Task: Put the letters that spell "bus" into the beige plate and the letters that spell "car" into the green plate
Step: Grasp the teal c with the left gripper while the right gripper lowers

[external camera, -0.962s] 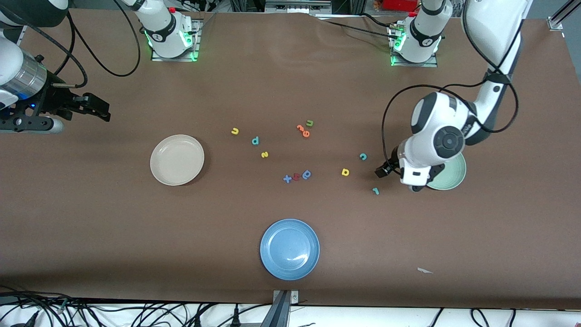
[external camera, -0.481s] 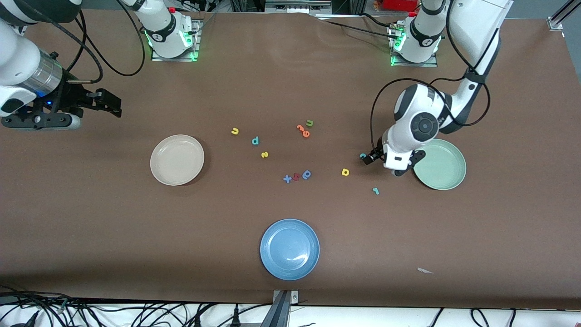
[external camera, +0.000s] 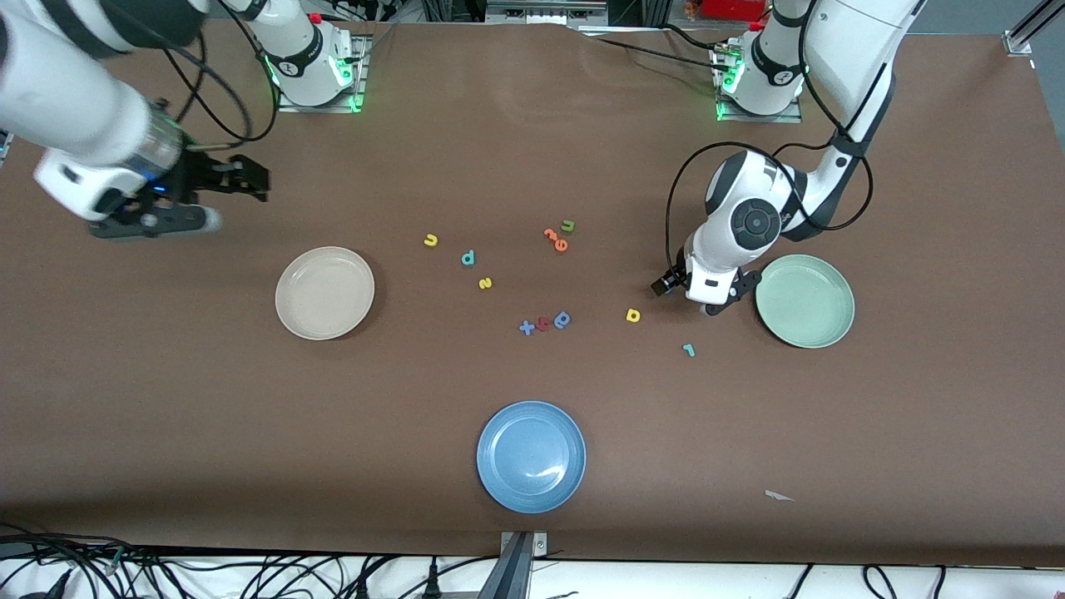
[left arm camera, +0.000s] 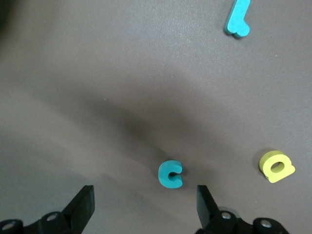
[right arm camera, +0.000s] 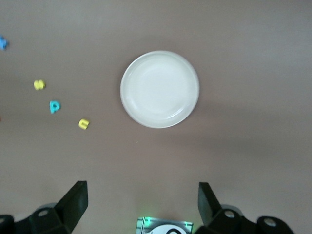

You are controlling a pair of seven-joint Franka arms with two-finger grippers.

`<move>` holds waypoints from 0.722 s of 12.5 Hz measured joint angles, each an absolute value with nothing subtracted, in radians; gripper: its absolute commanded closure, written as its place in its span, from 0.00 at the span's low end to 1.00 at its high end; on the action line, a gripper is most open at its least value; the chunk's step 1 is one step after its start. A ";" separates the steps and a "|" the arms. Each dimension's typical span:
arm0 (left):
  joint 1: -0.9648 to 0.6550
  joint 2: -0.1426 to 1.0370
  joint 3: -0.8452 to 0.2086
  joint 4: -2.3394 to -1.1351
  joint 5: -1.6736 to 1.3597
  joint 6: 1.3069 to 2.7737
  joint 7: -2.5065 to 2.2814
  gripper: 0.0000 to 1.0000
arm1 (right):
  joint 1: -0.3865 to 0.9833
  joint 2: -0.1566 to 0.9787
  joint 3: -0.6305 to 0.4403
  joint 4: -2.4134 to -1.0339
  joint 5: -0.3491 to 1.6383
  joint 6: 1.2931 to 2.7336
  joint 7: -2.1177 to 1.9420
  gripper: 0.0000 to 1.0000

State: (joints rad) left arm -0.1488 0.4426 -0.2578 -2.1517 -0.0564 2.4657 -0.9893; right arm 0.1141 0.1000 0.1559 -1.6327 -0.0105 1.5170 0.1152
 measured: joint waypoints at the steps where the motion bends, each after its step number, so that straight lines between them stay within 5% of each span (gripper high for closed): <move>1: -0.149 0.449 -0.258 -2.152 -0.049 2.475 -0.989 0.16 | 0.148 0.138 0.157 -1.635 -0.011 1.520 0.116 0.00; 9: -0.149 0.476 -0.256 -2.148 -0.044 2.520 -0.988 0.51 | 0.310 0.268 0.211 -1.709 -0.009 1.615 0.113 0.00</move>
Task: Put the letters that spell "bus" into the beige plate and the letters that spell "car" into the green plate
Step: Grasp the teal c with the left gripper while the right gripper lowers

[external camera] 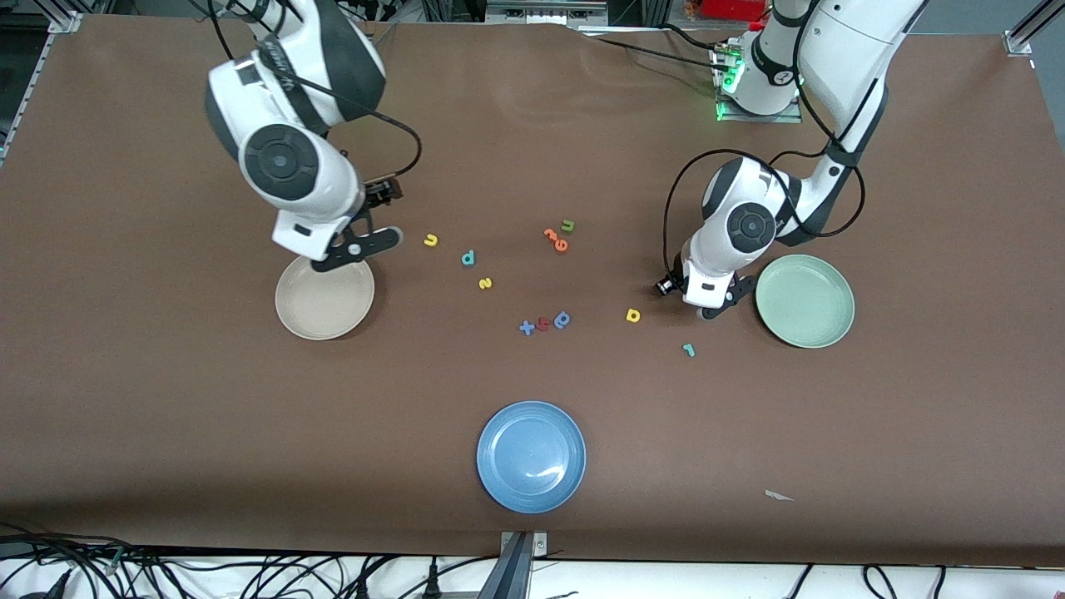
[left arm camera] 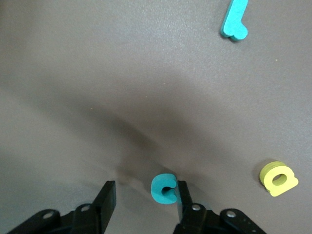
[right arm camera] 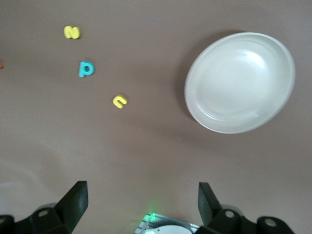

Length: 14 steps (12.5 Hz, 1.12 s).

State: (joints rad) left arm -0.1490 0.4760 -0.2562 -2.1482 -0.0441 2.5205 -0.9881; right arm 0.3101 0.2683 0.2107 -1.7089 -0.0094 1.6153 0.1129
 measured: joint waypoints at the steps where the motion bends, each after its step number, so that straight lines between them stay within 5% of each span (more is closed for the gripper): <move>1: -0.149 0.476 -0.256 -2.147 -0.044 2.521 -0.988 0.52 | 0.312 0.269 0.233 -1.749 -0.009 1.654 0.113 0.00; 4: -0.149 0.479 -0.256 -2.143 -0.044 2.521 -0.988 0.52 | 0.316 0.269 0.288 -1.888 -0.010 1.816 0.113 0.01; 7: -0.150 0.496 -0.257 -2.126 -0.044 2.521 -0.988 0.52 | 0.317 0.249 0.320 -2.090 -0.013 2.096 0.113 0.21; 10: -0.150 0.508 -0.257 -2.115 -0.044 2.522 -0.988 0.53 | 0.317 0.219 0.323 -2.230 -0.074 2.269 0.095 0.24; 14: -0.151 0.509 -0.258 -2.110 -0.044 2.522 -0.988 0.93 | 0.317 0.219 0.327 -2.282 -0.168 2.421 0.079 0.24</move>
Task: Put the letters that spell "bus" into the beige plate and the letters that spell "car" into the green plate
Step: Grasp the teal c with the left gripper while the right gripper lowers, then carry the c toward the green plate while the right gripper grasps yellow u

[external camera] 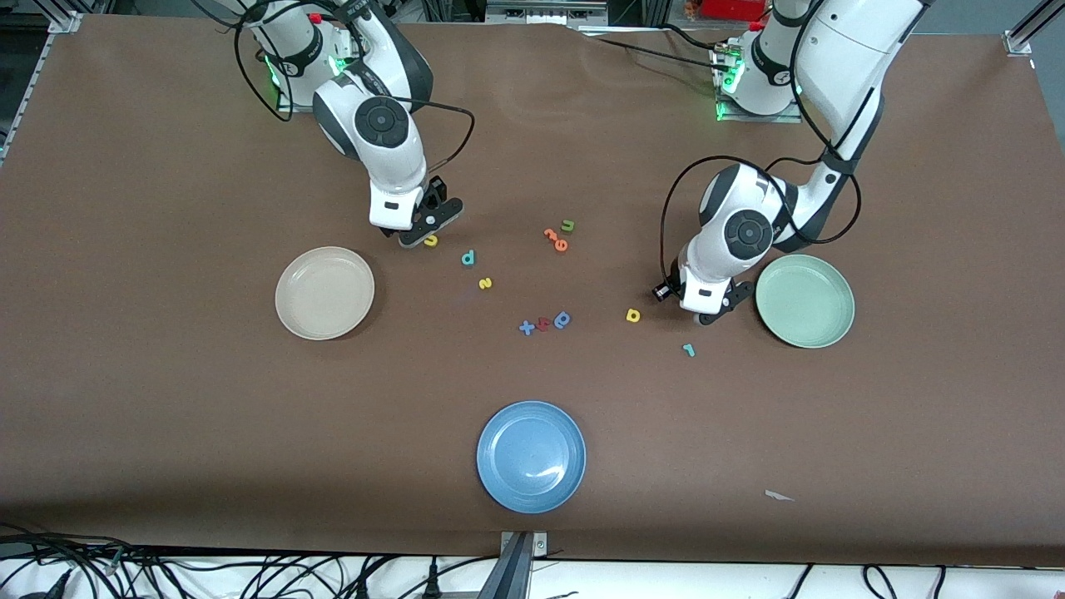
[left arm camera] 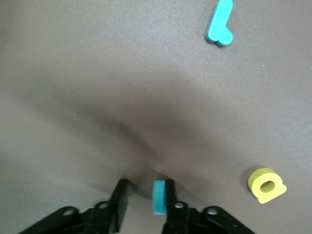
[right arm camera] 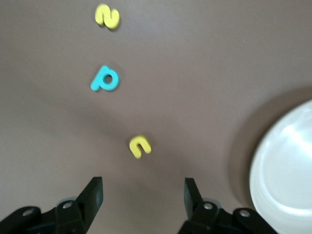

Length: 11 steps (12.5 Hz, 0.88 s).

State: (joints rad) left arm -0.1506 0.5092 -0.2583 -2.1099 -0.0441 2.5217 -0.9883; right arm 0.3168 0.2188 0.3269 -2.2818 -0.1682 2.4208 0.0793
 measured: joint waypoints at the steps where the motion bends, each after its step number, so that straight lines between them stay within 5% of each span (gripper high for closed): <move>1: -0.151 0.509 -0.259 -2.109 -0.044 2.522 -0.988 1.00 | 0.317 0.226 0.327 -2.323 -0.169 2.513 0.073 0.24; 4: -0.151 0.509 -0.258 -2.109 -0.044 2.522 -0.988 1.00 | 0.317 0.271 0.327 -2.436 -0.178 2.764 0.046 0.24; 7: -0.146 0.498 -0.255 -2.078 -0.044 2.490 -0.988 1.00 | 0.316 0.305 0.324 -2.455 -0.178 2.825 -0.022 0.24; 11: -0.053 0.409 -0.247 -1.961 -0.042 2.178 -0.878 1.00 | 0.314 0.313 0.298 -2.455 -0.178 2.846 -0.141 0.24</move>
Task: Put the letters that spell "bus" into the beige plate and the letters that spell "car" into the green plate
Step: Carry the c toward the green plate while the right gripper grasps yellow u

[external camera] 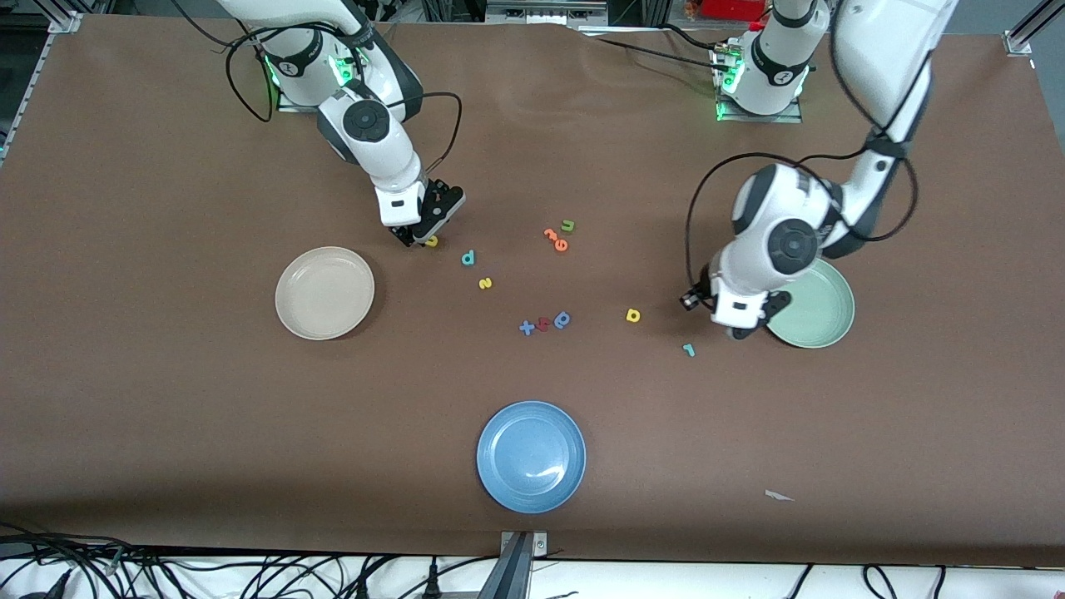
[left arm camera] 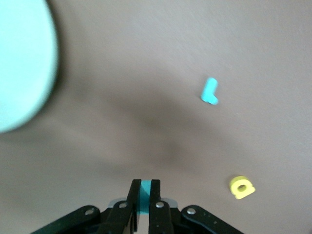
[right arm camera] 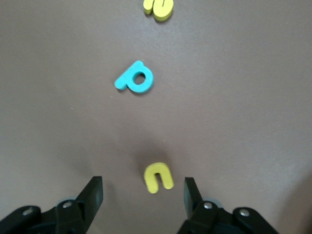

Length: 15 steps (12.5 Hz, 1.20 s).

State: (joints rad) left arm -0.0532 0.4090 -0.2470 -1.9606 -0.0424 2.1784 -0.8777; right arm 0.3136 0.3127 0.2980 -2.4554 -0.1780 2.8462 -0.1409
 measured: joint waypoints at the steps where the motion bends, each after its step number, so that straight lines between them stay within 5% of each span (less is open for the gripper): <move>1: -0.012 0.391 -0.246 -1.944 -0.042 2.100 -0.809 1.00 | 0.312 0.327 0.284 -2.456 -0.178 2.858 -0.170 0.24; 3: 0.071 0.378 -0.243 -1.940 -0.042 2.009 -0.665 1.00 | 0.304 0.378 0.266 -2.456 -0.178 2.924 -0.219 0.47; 8: 0.196 0.434 -0.237 -1.973 -0.038 1.983 -0.434 1.00 | 0.302 0.397 0.265 -2.454 -0.178 2.958 -0.226 0.53; 9: 0.206 0.457 -0.237 -1.974 -0.018 1.983 -0.420 0.88 | 0.302 0.397 0.265 -2.454 -0.178 2.958 -0.226 0.53; 10: 0.211 0.482 -0.237 -1.974 0.016 1.987 -0.418 0.50 | 0.302 0.397 0.265 -2.454 -0.178 2.958 -0.226 0.57; 11: 0.213 0.505 -0.237 -1.974 0.036 1.996 -0.418 0.24 | 0.302 0.397 0.265 -2.454 -0.178 2.959 -0.226 0.62; 15: 0.214 0.516 -0.239 -1.954 0.041 2.007 -0.418 0.12 | 0.302 0.397 0.266 -2.450 -0.179 2.960 -0.230 0.66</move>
State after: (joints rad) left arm 0.2138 0.5157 -0.2392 -1.9538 0.0408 2.0065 -0.4178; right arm 0.3023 0.3967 0.2658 -2.4501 -0.1785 2.9601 -0.2301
